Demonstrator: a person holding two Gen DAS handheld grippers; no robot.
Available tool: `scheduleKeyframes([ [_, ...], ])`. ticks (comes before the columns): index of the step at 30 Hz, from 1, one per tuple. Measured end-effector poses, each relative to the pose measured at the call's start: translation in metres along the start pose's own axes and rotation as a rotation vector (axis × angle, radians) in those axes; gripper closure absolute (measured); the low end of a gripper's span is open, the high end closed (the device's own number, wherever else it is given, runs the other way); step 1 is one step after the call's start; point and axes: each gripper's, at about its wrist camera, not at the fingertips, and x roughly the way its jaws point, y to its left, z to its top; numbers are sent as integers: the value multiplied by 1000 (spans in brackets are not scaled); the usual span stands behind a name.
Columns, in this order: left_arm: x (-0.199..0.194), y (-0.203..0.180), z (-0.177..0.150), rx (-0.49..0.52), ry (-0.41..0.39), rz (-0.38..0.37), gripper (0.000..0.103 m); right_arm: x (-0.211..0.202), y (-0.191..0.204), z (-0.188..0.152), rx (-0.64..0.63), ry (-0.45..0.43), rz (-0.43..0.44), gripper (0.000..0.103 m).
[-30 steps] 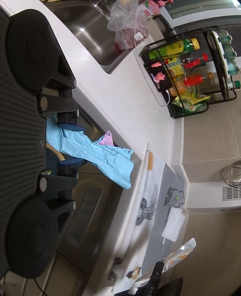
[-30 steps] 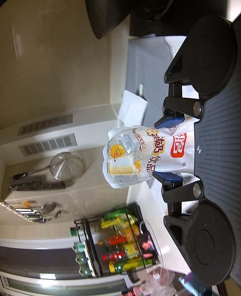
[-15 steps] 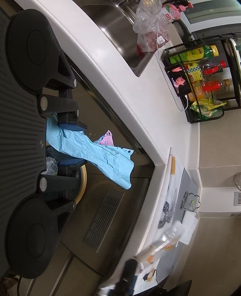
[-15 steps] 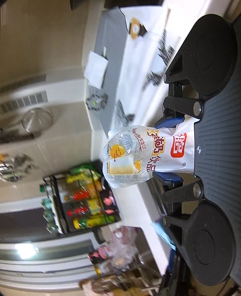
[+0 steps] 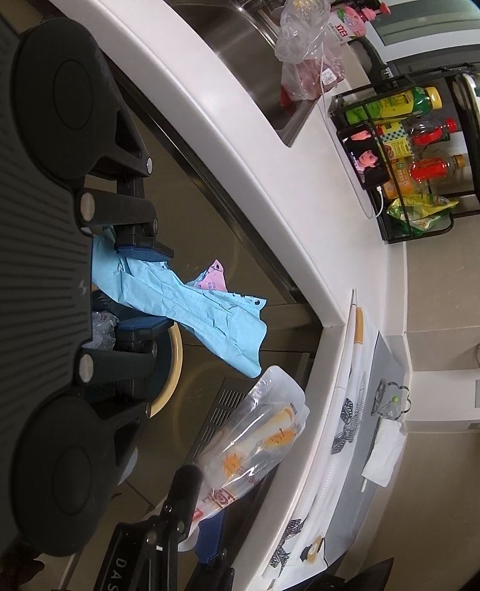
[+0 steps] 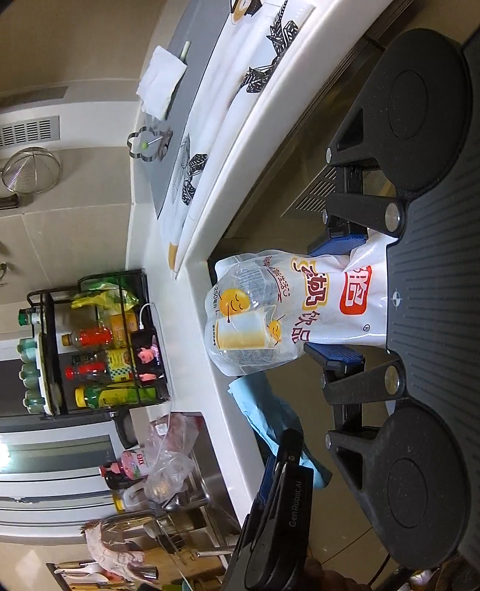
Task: Collect trash
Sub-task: 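Carry the blue glove and milk pouch down over the trash bin with both tools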
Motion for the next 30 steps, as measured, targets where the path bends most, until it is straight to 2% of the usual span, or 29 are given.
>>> scheduleKeyframes([
  [14,8,-6,-4,8,36,-1,68,7,0,-3,10,45,-7,51],
  [30,16,-9,-3,0,70,-2,68,9,-1,-3,24,58,-8,51],
])
